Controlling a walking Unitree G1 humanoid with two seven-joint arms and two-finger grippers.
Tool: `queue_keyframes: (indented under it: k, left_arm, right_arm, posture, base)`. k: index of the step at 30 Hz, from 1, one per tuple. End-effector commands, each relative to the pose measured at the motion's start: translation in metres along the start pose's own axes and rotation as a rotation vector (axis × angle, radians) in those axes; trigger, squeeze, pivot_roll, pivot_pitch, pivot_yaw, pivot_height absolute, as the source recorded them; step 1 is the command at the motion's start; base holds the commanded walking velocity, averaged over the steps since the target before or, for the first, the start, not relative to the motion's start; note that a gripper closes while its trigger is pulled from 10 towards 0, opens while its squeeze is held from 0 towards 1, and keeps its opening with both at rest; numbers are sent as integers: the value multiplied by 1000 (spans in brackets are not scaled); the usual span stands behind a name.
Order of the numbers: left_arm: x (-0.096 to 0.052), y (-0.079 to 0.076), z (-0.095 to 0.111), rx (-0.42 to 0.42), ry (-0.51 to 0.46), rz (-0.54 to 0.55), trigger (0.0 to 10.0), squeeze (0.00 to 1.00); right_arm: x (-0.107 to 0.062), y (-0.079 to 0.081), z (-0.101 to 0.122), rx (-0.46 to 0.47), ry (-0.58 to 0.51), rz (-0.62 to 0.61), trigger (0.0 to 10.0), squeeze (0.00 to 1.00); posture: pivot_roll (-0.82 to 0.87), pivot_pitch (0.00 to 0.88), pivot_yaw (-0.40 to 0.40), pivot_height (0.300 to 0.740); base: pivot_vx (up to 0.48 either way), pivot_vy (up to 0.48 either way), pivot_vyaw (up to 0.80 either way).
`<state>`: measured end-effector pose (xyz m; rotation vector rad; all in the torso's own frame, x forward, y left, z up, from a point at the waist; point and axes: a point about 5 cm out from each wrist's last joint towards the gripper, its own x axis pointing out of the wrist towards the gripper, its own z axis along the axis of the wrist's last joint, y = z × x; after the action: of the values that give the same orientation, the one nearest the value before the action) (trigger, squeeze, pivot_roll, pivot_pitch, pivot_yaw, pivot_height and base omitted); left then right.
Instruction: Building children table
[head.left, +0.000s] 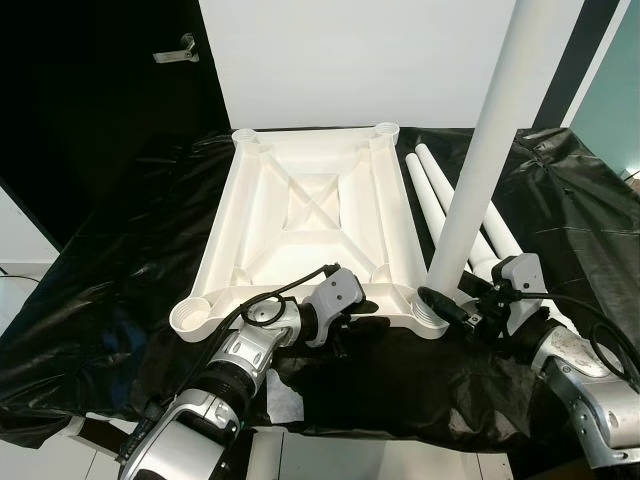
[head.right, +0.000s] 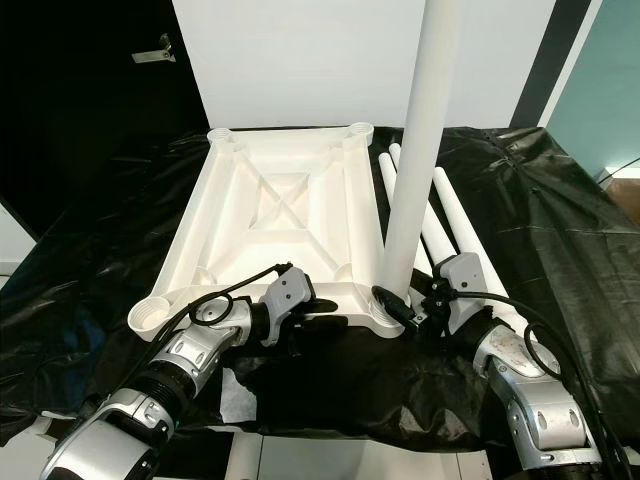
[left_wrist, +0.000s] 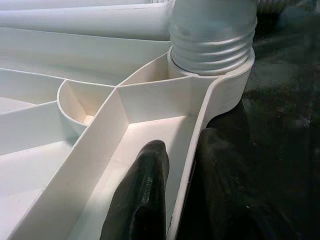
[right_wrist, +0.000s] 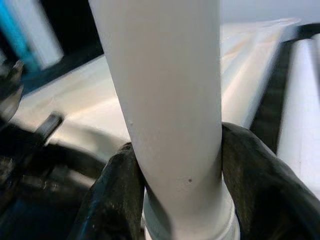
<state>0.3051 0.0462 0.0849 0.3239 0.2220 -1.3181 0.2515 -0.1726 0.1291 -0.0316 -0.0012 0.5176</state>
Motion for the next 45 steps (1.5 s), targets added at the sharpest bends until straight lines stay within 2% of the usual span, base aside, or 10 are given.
queue_keyframes:
  k: [1, 15, 16, 18, 19, 25, 26, 37, 41, 45]
  left_arm:
    - [5, -19, -25, -59, 115, -118, 10000, 0]
    - [1, -18, -27, -59, 122, -115, 10000, 0]
    - [1, -18, -28, -59, 124, -113, 10000, 0]
    - [2, -18, -28, -60, 124, -113, 10000, 0]
    - [2, -18, -28, -59, 125, -115, 10000, 0]
    - [3, -19, -27, -56, 126, -120, 10000, 0]
    - [4, -19, -27, -55, 126, -121, 10000, 0]
    - [4, -20, -28, -56, 123, -121, 10000, 0]
    - [4, -21, -29, -55, 124, -124, 10000, 0]
    - [2, -20, -29, -56, 126, -117, 10000, 0]
  right_arm:
    - [11, 18, -22, 119, 26, -114, 0, 0]
    - [15, 15, -24, 89, -36, -477, 0, 0]
    - [18, 20, -20, 55, -52, -430, 10000, 0]
    - [20, 22, -18, 43, -62, -413, 10000, 0]
    - [21, 23, -16, 37, -78, -396, 10000, 1000]
    - [20, 18, -14, -7, -81, -305, 10000, 1000]
    - [19, 15, -14, -25, -80, -295, 10000, 0]
    - [18, -5, -6, -92, -43, -103, 10000, 0]
    - [16, -6, -9, -83, -23, -52, 0, 0]
    - [16, -3, -11, -65, -22, -23, 0, 0]
  posture:
    - [-94, 0, 26, 740]
    - [-72, 0, 31, 740]
    - [-74, 0, 31, 740]
    - [-74, 0, 31, 740]
    - [-78, 0, 31, 740]
    - [-83, 0, 31, 740]
    - [-82, 0, 28, 740]
    - [-84, 0, 26, 740]
    - [-76, 0, 28, 740]
    - [-70, 0, 25, 740]
  base:
    - [0, 0, 0]
    - [0, 0, 0]
    - [0, 0, 0]
    - [0, 0, 0]
    - [0, 0, 0]
    - [0, 0, 0]
    - [0, 0, 0]
    - [0, 0, 0]
    - [0, 0, 0]
    - [0, 0, 0]
